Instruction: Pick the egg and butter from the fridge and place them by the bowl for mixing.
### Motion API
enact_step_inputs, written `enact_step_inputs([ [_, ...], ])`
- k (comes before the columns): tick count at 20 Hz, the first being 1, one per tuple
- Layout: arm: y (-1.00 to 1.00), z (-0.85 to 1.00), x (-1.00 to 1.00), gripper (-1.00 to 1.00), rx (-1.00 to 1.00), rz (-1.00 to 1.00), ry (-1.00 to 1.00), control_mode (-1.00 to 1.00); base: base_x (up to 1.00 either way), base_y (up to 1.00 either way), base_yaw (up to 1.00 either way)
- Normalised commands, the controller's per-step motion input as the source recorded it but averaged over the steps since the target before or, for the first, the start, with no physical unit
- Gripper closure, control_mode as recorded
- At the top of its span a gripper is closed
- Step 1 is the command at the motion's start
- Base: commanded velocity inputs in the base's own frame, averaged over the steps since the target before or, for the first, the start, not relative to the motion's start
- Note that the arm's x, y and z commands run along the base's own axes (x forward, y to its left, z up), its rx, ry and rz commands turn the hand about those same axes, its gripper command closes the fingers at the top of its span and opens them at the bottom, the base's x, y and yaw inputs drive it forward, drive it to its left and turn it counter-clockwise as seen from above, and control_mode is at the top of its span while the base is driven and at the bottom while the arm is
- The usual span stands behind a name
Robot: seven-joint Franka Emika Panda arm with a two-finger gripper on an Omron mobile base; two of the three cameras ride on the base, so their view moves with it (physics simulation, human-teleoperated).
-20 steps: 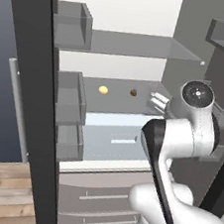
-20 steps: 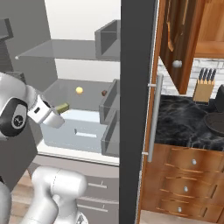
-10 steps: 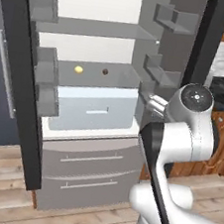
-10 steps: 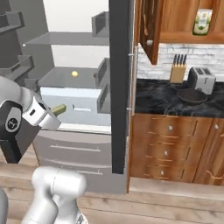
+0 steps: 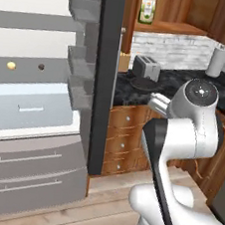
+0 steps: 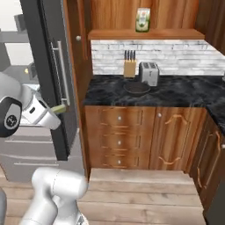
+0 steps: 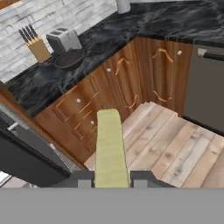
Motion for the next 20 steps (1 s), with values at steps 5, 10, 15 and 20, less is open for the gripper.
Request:
enact_step_inputs([
  [5,0.0,0.0,0.0,1.0,0.0,0.0,0.0,1.0,0.86,-1.0,-0.07],
  [10,0.0,0.0,0.0,1.0,0.0,0.0,0.0,1.0,1.0,-0.35,0.0],
  [15,0.0,0.0,0.0,1.0,0.0,0.0,0.0,1.0,0.95,-0.5,0.03],
  [20,0.0,0.0,0.0,1.0,0.0,0.0,0.0,1.0,0.5,-0.75,0.15],
])
